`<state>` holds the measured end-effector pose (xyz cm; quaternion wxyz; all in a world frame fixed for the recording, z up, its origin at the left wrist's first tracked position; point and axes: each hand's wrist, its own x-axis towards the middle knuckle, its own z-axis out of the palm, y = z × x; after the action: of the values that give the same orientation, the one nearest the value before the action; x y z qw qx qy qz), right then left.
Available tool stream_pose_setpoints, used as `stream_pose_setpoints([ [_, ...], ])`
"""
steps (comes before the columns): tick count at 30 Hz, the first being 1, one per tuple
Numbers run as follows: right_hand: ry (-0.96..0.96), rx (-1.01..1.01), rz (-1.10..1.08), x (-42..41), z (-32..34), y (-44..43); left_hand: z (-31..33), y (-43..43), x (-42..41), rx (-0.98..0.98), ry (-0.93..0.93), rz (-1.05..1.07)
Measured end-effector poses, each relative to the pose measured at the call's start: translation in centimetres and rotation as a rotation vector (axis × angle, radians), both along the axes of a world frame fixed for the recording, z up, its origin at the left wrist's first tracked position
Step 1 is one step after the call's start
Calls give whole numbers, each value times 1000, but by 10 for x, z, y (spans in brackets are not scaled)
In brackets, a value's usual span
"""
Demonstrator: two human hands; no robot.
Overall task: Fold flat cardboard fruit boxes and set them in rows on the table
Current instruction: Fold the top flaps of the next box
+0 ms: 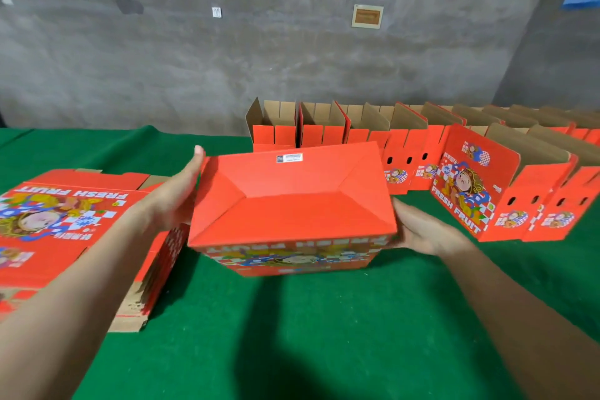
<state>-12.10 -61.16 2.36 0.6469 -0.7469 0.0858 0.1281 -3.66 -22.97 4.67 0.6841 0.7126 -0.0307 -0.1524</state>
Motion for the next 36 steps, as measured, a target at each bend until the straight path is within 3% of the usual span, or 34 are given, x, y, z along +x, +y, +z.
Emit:
stream_pose_setpoints([
  [6, -61, -70, 158, -13, 5, -5, -22, -4, -1, -103, 70, 164],
  [12, -174, -263, 178, -14, 7, -9, -30, -4, -10, -205, 113, 101],
  [16, -304, -356, 149, -17, 1, -3, -44, -13, -14, 23, -57, 67],
  [21, -472, -849, -7, -20, -35, 18, -62, -49, -11, 456, -234, 130],
  [25, -454, -1217, -172, -21, -86, 27, -61, -83, -12, 502, -289, 64],
  [29, -268, -1248, -249, -26, -128, 18, -54, -117, -22, 470, -364, -2],
  [33, -211, -1227, -216, -30, -152, 15, -39, -158, -30, 326, -512, -171],
  [36, -209, -1169, -200, -25, -155, 11, -25, -193, -27, 392, -613, -321],
])
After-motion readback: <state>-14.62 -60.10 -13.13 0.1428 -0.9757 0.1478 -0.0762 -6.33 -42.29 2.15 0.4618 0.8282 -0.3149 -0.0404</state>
